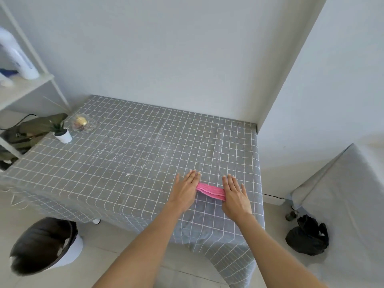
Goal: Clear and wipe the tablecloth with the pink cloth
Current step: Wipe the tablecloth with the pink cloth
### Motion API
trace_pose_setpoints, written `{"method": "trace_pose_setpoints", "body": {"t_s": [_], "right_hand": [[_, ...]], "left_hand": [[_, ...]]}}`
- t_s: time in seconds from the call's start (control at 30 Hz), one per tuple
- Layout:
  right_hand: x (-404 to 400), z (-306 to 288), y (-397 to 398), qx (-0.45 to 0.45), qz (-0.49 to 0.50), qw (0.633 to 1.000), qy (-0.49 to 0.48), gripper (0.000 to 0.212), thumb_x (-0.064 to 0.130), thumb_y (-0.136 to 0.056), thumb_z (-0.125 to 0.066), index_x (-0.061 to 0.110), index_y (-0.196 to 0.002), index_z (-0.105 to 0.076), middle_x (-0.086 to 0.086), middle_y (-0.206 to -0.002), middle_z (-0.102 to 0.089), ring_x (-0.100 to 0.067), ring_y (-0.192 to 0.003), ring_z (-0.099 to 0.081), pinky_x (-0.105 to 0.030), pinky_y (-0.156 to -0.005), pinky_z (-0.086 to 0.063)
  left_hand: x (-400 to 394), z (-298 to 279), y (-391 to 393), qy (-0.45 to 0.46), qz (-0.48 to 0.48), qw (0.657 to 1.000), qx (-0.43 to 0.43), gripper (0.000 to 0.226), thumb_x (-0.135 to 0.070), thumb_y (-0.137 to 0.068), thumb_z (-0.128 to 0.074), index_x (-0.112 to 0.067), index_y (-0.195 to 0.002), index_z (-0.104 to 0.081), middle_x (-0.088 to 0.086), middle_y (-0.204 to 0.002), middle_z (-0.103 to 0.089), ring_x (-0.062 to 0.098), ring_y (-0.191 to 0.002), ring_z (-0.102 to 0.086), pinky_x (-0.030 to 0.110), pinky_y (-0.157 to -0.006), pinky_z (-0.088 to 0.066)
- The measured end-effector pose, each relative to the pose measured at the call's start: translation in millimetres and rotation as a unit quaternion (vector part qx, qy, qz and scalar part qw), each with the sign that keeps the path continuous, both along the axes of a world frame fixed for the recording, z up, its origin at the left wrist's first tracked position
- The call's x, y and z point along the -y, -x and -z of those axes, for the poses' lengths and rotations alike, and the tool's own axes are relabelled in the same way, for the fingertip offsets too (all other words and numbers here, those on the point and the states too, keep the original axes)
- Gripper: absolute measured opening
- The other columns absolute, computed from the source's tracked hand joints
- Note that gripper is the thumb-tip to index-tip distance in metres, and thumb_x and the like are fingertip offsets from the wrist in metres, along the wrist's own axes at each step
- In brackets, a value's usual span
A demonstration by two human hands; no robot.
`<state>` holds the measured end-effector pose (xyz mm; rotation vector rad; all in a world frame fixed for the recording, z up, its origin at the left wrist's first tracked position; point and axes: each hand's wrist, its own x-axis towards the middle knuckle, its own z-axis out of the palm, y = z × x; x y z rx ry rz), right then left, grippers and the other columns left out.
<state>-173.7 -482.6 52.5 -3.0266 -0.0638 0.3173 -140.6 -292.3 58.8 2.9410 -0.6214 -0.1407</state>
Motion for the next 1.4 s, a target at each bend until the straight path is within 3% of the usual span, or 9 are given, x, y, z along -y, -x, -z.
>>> {"method": "trace_pose_setpoints", "body": {"t_s": [0.5, 0.67, 1.0, 1.13, 1.3, 1.4], "right_hand": [[-193, -28, -129, -0.008, -0.112, 0.994, -0.015, 0.070, 0.021, -0.099, -0.037, 0.016, -0.154, 0.005, -0.007, -0.162, 0.011, -0.024, -0.148, 0.011, -0.046, -0.120, 0.001], [-260, -36, -182, -0.014, -0.103, 0.994, -0.022, 0.068, 0.019, -0.099, -0.035, 0.019, -0.154, 0.005, -0.008, -0.162, 0.010, -0.025, -0.148, 0.011, -0.045, -0.120, 0.003], [-330, -46, -260, 0.042, -0.038, 0.998, 0.006, 0.073, 0.017, -0.098, -0.040, 0.020, -0.154, 0.008, -0.010, -0.161, 0.013, -0.026, -0.148, 0.013, -0.047, -0.120, 0.002], [-337, -28, -254, 0.027, -0.009, 1.000, -0.002, 0.076, 0.015, -0.096, -0.040, 0.021, -0.154, 0.009, -0.009, -0.161, 0.015, -0.025, -0.147, 0.015, -0.046, -0.121, 0.002], [-342, 20, -212, -0.080, -0.020, 0.997, -0.001, 0.078, 0.011, -0.095, -0.039, 0.023, -0.153, 0.011, -0.006, -0.160, 0.019, -0.024, -0.147, 0.016, -0.045, -0.120, 0.003], [-344, 40, -189, -0.119, -0.026, 0.993, -0.002, 0.077, 0.013, -0.096, -0.037, 0.023, -0.152, 0.014, -0.003, -0.160, 0.020, -0.023, -0.148, 0.015, -0.045, -0.120, 0.003]], "left_hand": [[-203, -16, -89, -0.064, -0.099, 0.993, 0.009, 0.072, -0.020, -0.095, -0.054, -0.015, -0.152, -0.010, 0.004, -0.160, -0.010, 0.017, -0.148, -0.010, 0.054, -0.118, -0.003], [-272, -20, -143, -0.064, -0.089, 0.993, 0.032, 0.061, -0.019, -0.100, -0.043, -0.014, -0.152, -0.013, 0.004, -0.160, -0.013, 0.016, -0.148, -0.010, 0.051, -0.118, -0.004], [-336, -31, -235, -0.055, -0.067, 0.996, 0.035, 0.069, -0.028, -0.098, -0.048, -0.015, -0.153, -0.007, 0.004, -0.161, -0.007, 0.016, -0.148, -0.009, 0.052, -0.119, -0.006], [-342, -14, -237, -0.007, -0.054, 0.998, 0.022, 0.062, -0.022, -0.101, -0.041, -0.017, -0.153, -0.008, 0.003, -0.161, -0.005, 0.017, -0.148, -0.010, 0.047, -0.120, -0.008], [-350, 41, -196, -0.004, -0.016, 0.998, -0.053, 0.062, -0.010, -0.101, -0.036, -0.019, -0.152, -0.003, -0.001, -0.161, -0.001, 0.013, -0.148, -0.002, 0.042, -0.121, 0.002], [-354, 66, -171, -0.010, -0.003, 0.996, -0.092, 0.059, -0.015, -0.103, -0.033, -0.021, -0.152, 0.000, -0.003, -0.160, 0.003, 0.012, -0.148, 0.001, 0.041, -0.121, 0.003]]}}
